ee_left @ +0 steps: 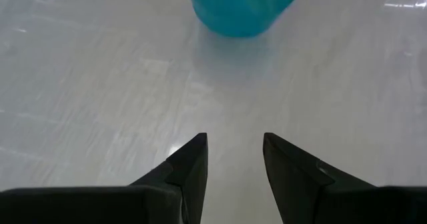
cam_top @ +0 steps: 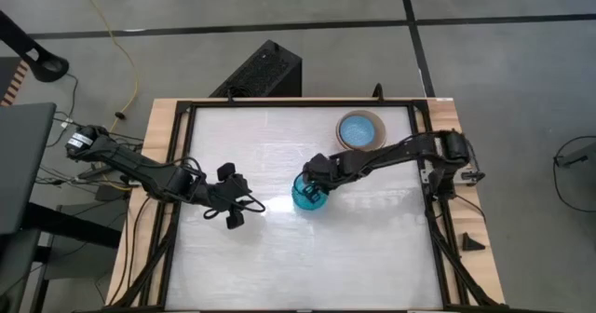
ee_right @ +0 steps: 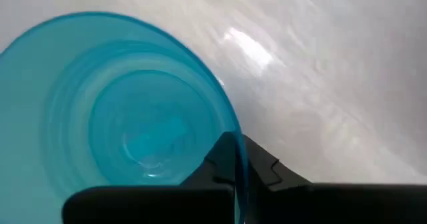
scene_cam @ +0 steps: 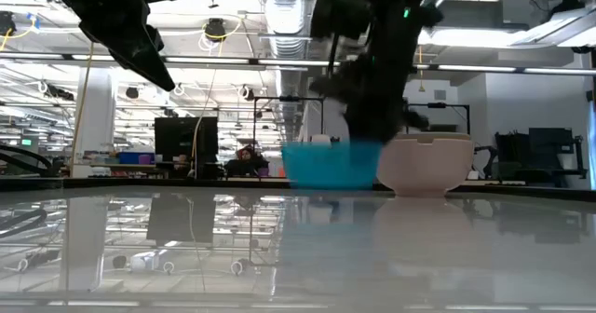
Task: Nest bowls inside each other
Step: Stack the blue bowl on top of the blue-patterned bowl
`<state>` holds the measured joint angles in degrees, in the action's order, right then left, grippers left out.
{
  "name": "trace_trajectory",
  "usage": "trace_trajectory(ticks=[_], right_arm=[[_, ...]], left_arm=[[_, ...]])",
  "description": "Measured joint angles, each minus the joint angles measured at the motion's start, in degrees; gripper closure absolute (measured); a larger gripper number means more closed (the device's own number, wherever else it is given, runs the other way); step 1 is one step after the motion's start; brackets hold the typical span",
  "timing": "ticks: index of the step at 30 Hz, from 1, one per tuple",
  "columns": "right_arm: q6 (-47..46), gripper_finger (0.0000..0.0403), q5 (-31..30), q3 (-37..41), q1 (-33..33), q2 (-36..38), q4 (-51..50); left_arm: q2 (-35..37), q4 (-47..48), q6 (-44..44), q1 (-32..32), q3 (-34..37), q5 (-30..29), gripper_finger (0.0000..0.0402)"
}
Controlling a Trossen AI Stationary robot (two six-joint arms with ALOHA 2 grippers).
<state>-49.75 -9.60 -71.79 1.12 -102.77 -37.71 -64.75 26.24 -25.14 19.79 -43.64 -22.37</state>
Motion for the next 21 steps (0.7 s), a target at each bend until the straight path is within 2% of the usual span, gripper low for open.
trace_trajectory(ticks=[7, 10, 16, 21], right_arm=[[3.05, 0.0376, 0.25, 0.00, -4.30, 12.15, -1.32], [5.50, 0.0377, -2.01, -0.04, -7.27, 17.55, -2.65], [9.96, 0.0374, -3.85, -0.04, -16.25, 25.83, -8.98], [15.63, 0.0375, -3.61, -0.04, -25.25, 27.79, -13.67]], left_arm=[[0.00, -0.05, -1.11, 0.00, 0.00, -1.22, 0.0266], [0.00, -0.17, -1.18, 0.00, 0.00, -1.42, 0.0266], [0.00, -0.17, -2.59, 0.00, 0.00, -1.42, 0.0266], [0.00, -0.17, -3.88, 0.00, 0.00, -1.42, 0.0266]])
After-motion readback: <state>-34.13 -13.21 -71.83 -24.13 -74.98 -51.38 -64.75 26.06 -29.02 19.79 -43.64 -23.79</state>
